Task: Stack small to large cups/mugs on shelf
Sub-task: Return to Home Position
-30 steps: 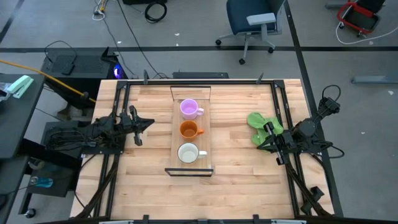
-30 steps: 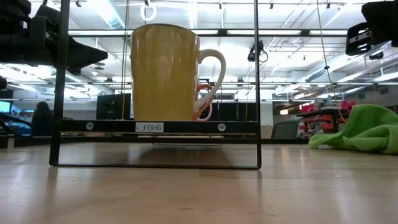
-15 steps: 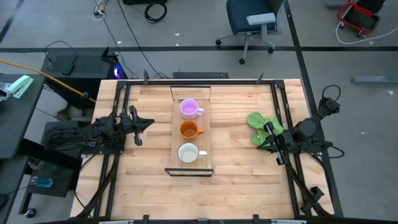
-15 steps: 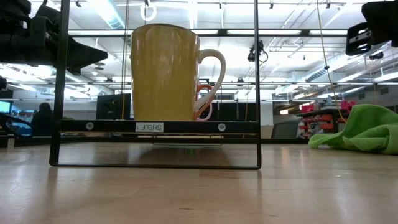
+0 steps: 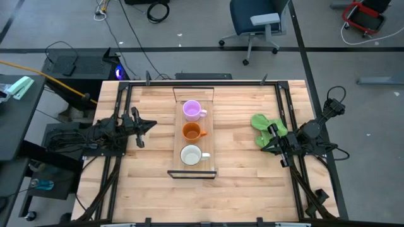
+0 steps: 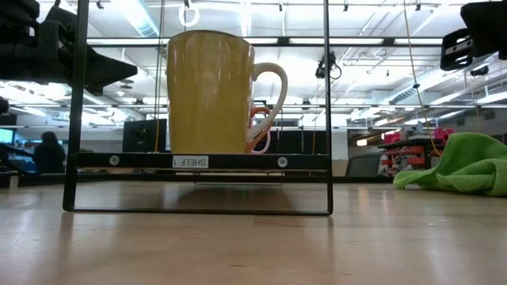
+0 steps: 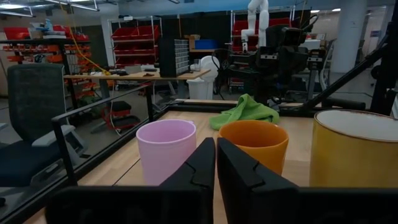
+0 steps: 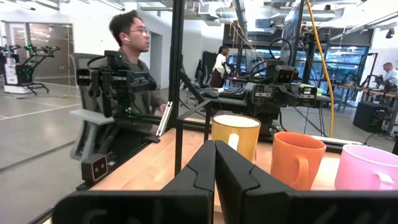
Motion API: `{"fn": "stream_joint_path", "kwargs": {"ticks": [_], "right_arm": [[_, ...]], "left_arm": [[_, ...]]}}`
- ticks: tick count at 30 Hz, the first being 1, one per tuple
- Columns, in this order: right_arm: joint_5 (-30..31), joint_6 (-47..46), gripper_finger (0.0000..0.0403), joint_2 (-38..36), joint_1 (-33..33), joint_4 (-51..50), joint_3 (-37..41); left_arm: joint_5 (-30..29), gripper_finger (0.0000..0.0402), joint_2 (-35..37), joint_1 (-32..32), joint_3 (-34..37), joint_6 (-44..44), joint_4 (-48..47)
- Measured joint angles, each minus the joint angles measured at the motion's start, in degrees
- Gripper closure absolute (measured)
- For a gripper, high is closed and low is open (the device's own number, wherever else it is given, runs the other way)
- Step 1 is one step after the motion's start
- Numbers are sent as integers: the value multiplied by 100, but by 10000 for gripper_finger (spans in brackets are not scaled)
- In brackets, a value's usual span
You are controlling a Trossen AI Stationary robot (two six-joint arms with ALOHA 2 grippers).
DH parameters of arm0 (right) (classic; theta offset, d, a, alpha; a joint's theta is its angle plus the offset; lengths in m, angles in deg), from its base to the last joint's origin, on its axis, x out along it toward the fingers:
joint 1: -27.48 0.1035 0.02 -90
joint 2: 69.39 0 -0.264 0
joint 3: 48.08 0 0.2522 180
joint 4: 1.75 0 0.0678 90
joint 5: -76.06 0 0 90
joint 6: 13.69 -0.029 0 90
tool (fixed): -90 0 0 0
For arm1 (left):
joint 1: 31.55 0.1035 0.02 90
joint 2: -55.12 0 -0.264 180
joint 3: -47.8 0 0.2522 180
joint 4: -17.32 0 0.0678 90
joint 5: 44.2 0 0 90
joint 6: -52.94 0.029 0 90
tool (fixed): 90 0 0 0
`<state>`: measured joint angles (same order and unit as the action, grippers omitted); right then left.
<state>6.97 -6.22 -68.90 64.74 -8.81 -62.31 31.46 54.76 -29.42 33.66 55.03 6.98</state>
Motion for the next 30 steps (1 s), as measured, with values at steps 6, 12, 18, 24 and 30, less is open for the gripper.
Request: {"fn": "stream_joint_path", "kwargs": {"ticks": [6, 12, 18, 24, 30], "right_arm": [[-1, 0, 389, 0, 1, 0, 0], [-1, 1, 389, 0, -1, 0, 0], [0, 0, 389, 1, 0, 1, 0], [0, 0, 389, 0, 0, 0, 0], [-1, 1, 389, 0, 0, 1, 0]], "left_arm": [[1, 376, 0, 2, 0, -1, 0], [2, 370, 0, 0, 0, -1, 0], [1, 378, 0, 0, 0, 0, 0], [0, 379, 0, 0, 0, 0, 0], [0, 370, 0, 0, 0, 1, -2]]}}
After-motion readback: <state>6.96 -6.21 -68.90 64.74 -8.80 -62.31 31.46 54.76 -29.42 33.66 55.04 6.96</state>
